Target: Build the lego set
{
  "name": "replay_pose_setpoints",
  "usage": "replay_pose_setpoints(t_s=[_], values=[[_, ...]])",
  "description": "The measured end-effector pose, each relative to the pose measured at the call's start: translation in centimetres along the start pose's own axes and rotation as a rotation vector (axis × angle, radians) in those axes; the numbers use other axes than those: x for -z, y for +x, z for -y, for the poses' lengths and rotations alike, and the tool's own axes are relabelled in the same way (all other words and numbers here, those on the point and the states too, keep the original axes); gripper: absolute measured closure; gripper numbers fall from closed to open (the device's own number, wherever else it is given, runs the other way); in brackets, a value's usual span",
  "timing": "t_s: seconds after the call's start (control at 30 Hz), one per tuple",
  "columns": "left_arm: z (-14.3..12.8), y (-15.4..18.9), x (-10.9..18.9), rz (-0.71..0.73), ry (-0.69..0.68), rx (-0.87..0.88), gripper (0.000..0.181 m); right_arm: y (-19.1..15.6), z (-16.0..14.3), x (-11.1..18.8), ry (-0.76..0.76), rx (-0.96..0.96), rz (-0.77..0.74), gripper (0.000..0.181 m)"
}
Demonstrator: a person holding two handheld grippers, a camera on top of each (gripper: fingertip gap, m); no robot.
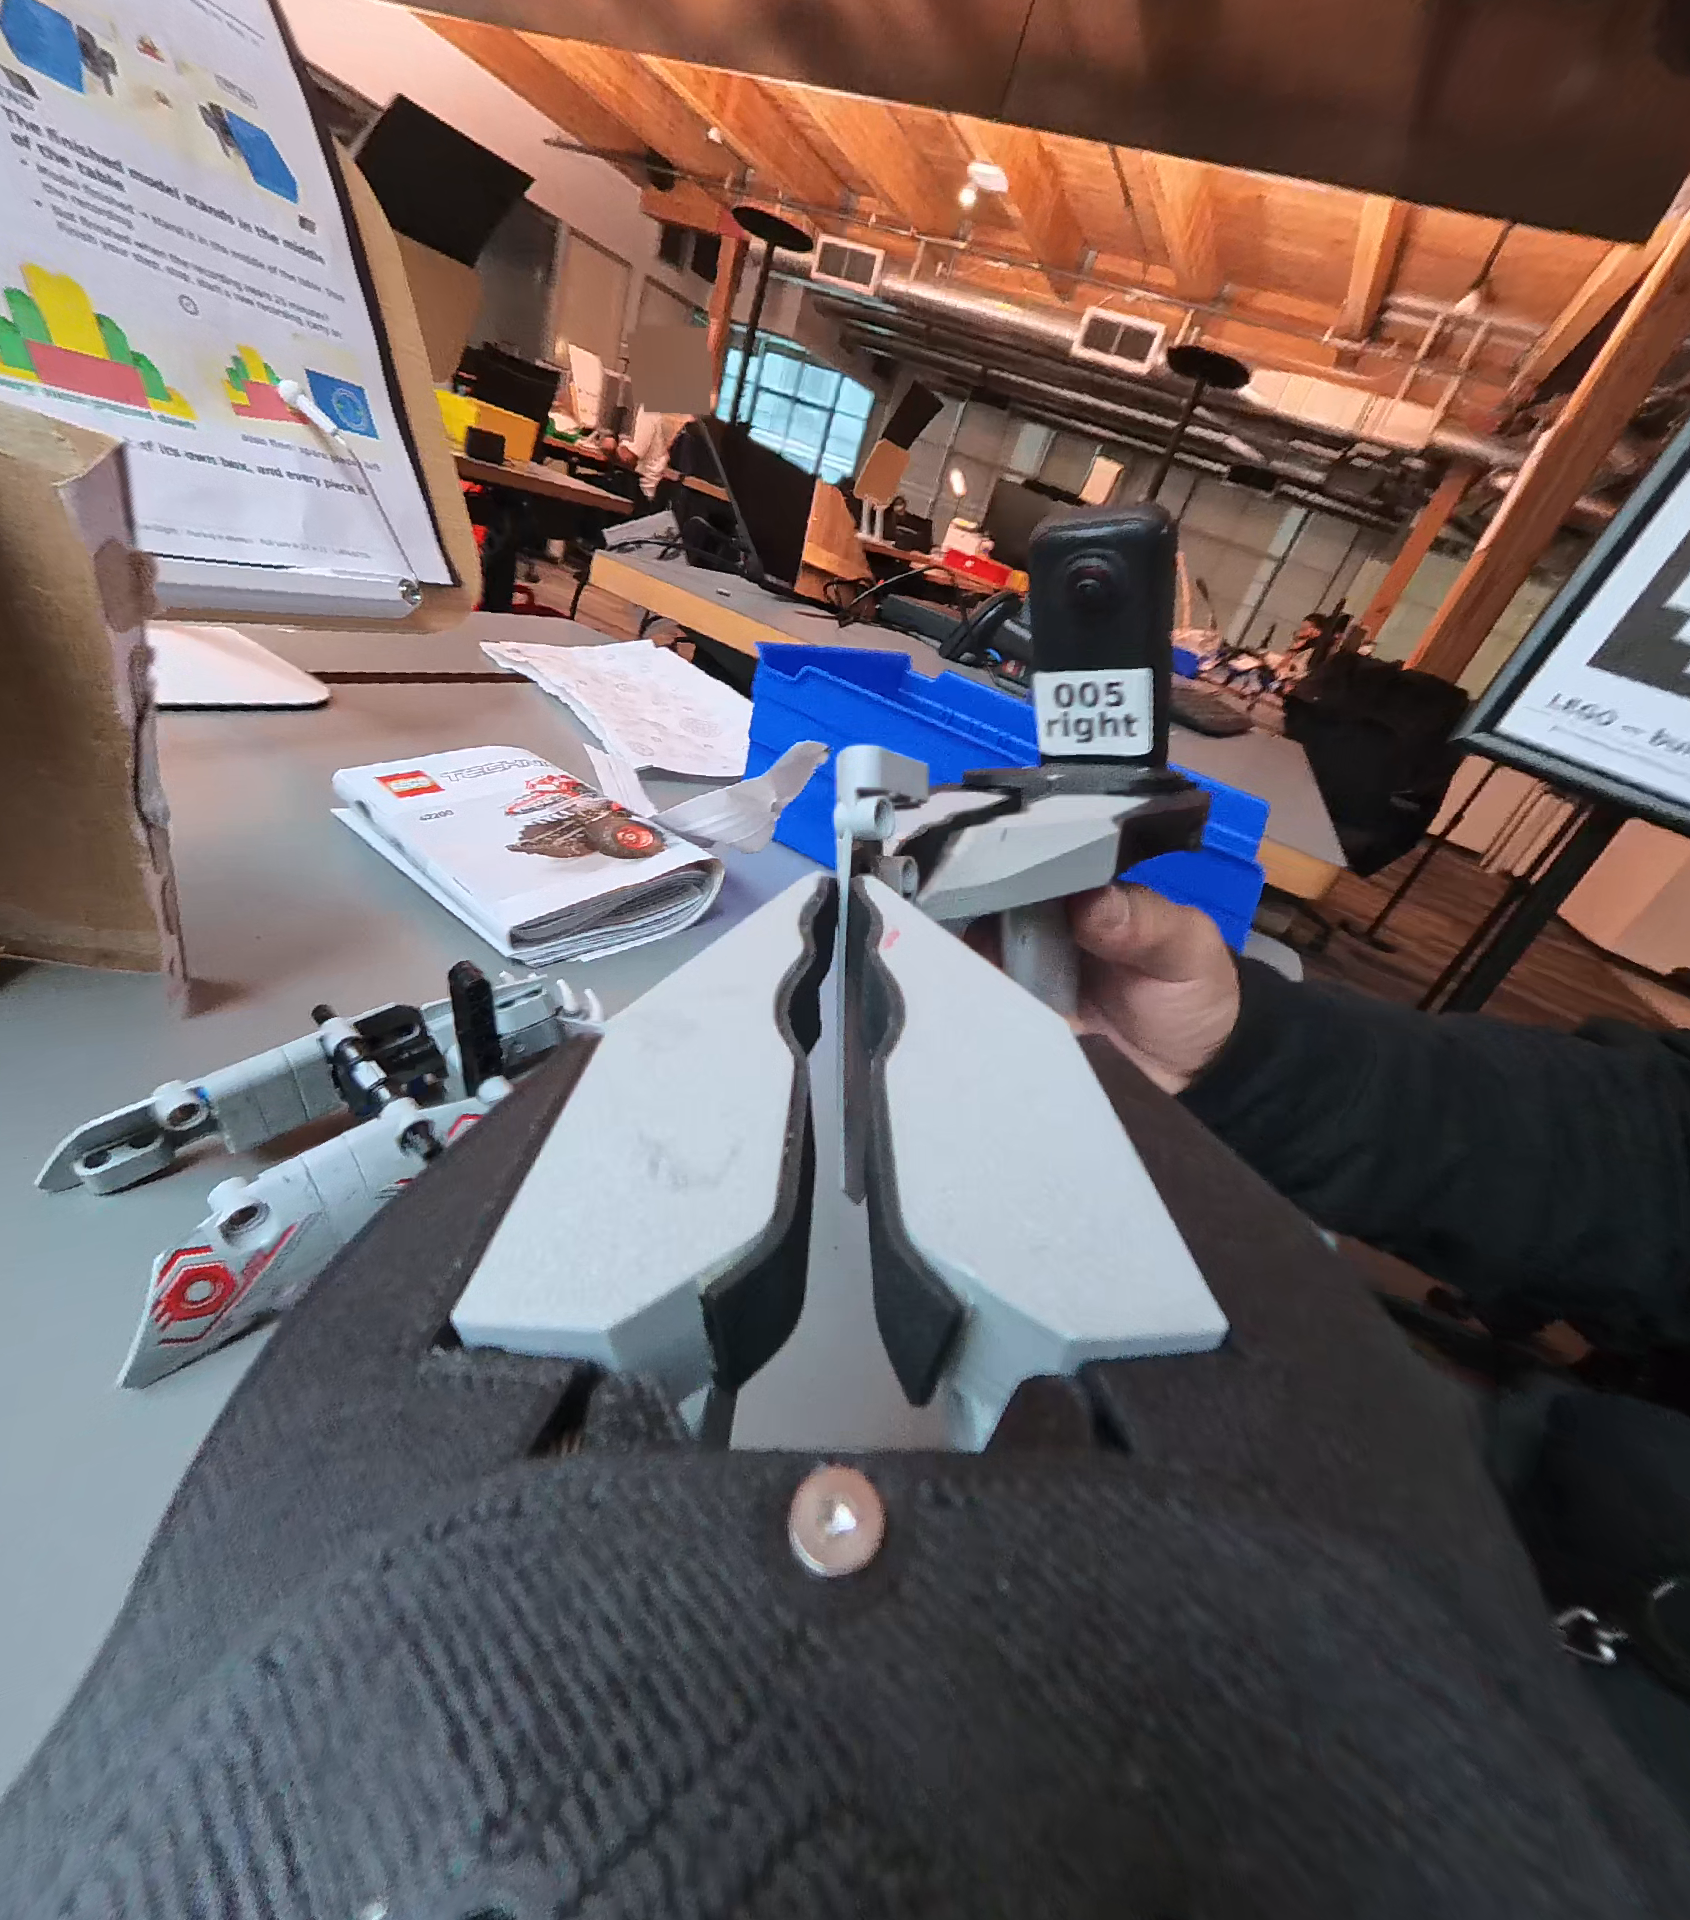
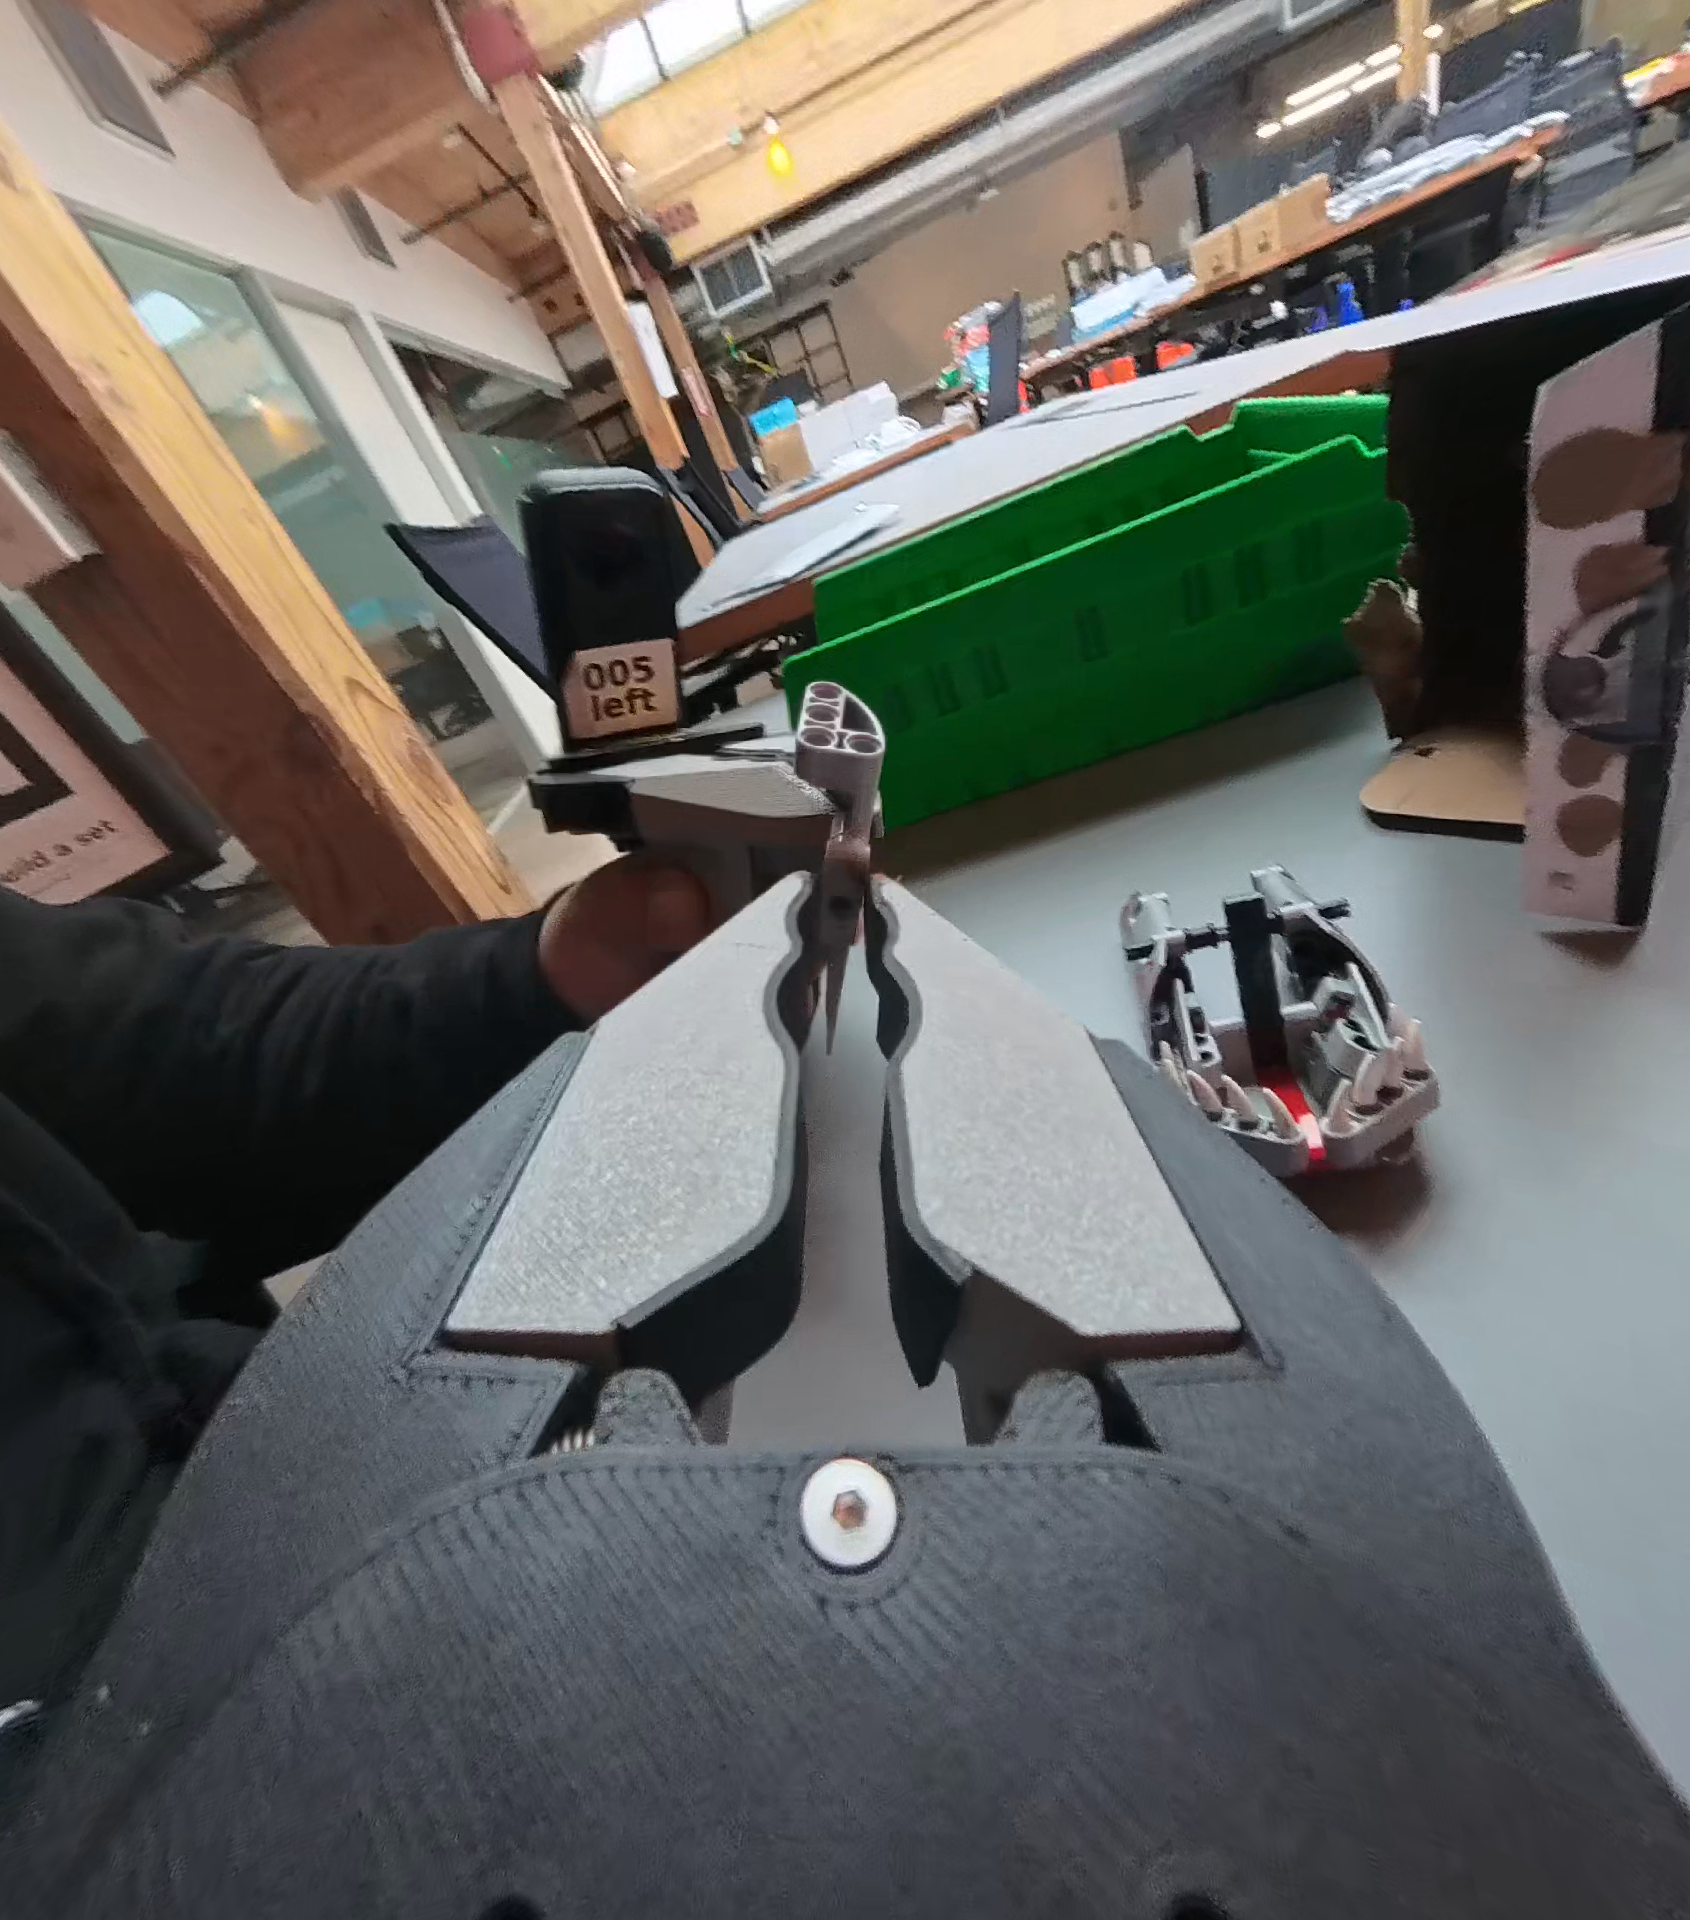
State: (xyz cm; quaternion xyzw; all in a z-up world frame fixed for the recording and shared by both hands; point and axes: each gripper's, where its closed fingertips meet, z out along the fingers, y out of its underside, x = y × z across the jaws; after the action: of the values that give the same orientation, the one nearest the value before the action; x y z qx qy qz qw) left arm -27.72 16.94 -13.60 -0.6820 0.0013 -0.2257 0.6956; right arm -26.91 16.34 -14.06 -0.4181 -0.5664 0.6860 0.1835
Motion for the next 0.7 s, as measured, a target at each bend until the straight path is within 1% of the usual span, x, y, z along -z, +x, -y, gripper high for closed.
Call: replay_pose_setpoints(t_s=[0.07,0.13,0.2,0.27,0.4,0.47,0.7], values=[[0.0,0.0,0.0,0.005,0.001,-0.005,0.181,0.0,0.0,-0.1,0.003,-0.019,0.005,0.177],[0.2,0.2,0.0,-0.019,0.017,0.019,0.181,-0.3,0.4,0.0,0.036,-0.074,0.049,0.177],[0.2,0.1,0.1,-0.001,0.005,-0.005,0.181,-0.2,0.4,-0.1,0.042,-0.112,0.067,0.177],[-0.1,0.5,-0.1,-0.008,-0.016,-0.054,0.181,-0.4,0.4,-0.1,0.046,-0.096,0.081,0.177],[-0.6,0.7,-0.5,0.000,-0.050,-0.063,0.181,-0.2,0.2,-0.2,0.021,-0.092,0.074,0.178],[-0.4,0.7,-0.6,0.025,-0.029,-0.076,0.181,-0.2,0.4,-0.1,0.028,-0.071,0.067,0.178],[0.2,0.6,-0.3,0.005,0.014,-0.029,0.181,-0.4,0.3,0.4,0.023,-0.084,0.099,0.177]])
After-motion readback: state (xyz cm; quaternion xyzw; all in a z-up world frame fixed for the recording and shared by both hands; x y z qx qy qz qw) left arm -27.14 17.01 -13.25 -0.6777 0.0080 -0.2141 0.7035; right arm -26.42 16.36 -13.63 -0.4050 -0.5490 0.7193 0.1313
